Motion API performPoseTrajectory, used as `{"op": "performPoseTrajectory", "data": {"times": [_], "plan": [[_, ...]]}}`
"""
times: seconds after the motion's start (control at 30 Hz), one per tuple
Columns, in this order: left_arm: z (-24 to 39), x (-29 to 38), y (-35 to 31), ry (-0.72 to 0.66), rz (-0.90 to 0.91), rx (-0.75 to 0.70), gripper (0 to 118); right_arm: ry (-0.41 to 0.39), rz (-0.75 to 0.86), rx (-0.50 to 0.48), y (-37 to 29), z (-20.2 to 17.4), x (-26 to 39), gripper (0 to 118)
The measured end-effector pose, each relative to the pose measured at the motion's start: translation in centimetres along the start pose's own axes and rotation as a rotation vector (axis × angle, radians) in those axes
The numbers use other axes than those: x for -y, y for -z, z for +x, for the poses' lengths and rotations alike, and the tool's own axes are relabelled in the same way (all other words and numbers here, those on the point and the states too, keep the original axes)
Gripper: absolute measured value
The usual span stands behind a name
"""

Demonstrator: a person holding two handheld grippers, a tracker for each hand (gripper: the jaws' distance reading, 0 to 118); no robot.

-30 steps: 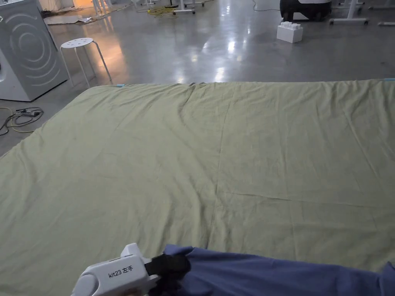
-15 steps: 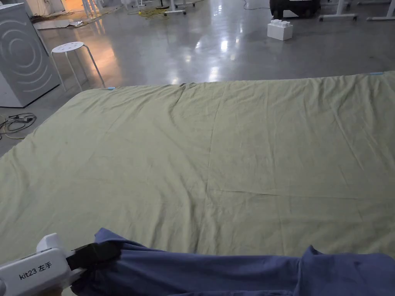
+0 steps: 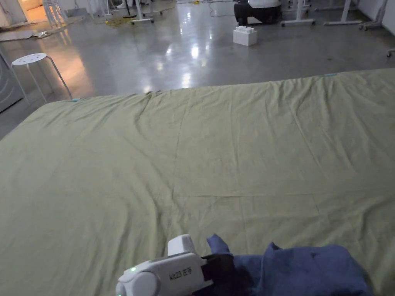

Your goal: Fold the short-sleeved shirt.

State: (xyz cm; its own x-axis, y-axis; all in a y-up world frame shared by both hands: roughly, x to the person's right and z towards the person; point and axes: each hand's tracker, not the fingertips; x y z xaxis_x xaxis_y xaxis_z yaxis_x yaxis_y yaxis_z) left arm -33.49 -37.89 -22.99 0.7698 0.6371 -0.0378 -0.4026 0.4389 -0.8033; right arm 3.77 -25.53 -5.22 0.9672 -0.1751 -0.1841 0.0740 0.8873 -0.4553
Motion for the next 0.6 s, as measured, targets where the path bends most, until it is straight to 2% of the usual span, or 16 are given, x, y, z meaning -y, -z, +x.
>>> {"op": "performPoseTrajectory", "data": {"times": [0.1, 0.13, 0.2, 0.23, 0.27, 0.3, 0.37, 0.43, 0.5, 0.53, 0.57, 0.6], "plan": [[1.0, 0.7, 2.8, 0.094, -0.013, -0.117, 9, 0.022, -0.028, 0.044, -0.6, 1.2, 0.9, 0], [1.2, 0.7, 3.0, 0.094, -0.019, -0.115, 17, 0.026, -0.033, 0.052, -0.8, 1.5, 1.1, 0], [1.3, 0.3, 2.1, 0.062, -0.009, -0.056, 51, 0.038, -0.04, 0.056, -0.9, 2.1, 1.4, 0], [1.5, -0.1, 1.1, 0.055, 0.008, -0.016, 78, 0.049, -0.044, 0.058, -0.8, 2.3, 1.6, 0], [1.8, -0.5, -0.2, 0.062, 0.035, 0.014, 91, 0.064, -0.046, 0.059, -0.7, 2.5, 1.7, 0], [2.0, -0.9, -1.8, 0.086, 0.072, 0.03, 98, 0.085, -0.046, 0.052, -0.4, 2.7, 1.9, 0], [1.9, -1.6, -4.8, 0.118, 0.166, 0.036, 98, 0.114, -0.05, 0.032, 0.0, 3.0, 2.2, 0], [1.1, -1.9, -7.6, 0.058, 0.262, -0.001, 96, 0.114, -0.054, 0.024, 0.4, 2.8, 2.4, 0], [-0.3, -1.9, -8.5, -0.048, 0.293, -0.034, 82, 0.092, -0.058, 0.011, 0.4, 2.3, 2.4, 0], [-0.8, -1.7, -8.3, -0.083, 0.267, -0.036, 57, 0.08, -0.059, 0.005, 0.4, 2.0, 2.3, 0], [-1.4, -1.3, -7.3, -0.098, 0.225, -0.027, 22, 0.073, -0.062, 0.0, 0.4, 1.9, 2.4, 0], [-1.8, -0.7, -5.8, -0.097, 0.158, -0.039, 1, 0.064, -0.066, -0.007, 0.4, 1.7, 2.4, 0]]}}
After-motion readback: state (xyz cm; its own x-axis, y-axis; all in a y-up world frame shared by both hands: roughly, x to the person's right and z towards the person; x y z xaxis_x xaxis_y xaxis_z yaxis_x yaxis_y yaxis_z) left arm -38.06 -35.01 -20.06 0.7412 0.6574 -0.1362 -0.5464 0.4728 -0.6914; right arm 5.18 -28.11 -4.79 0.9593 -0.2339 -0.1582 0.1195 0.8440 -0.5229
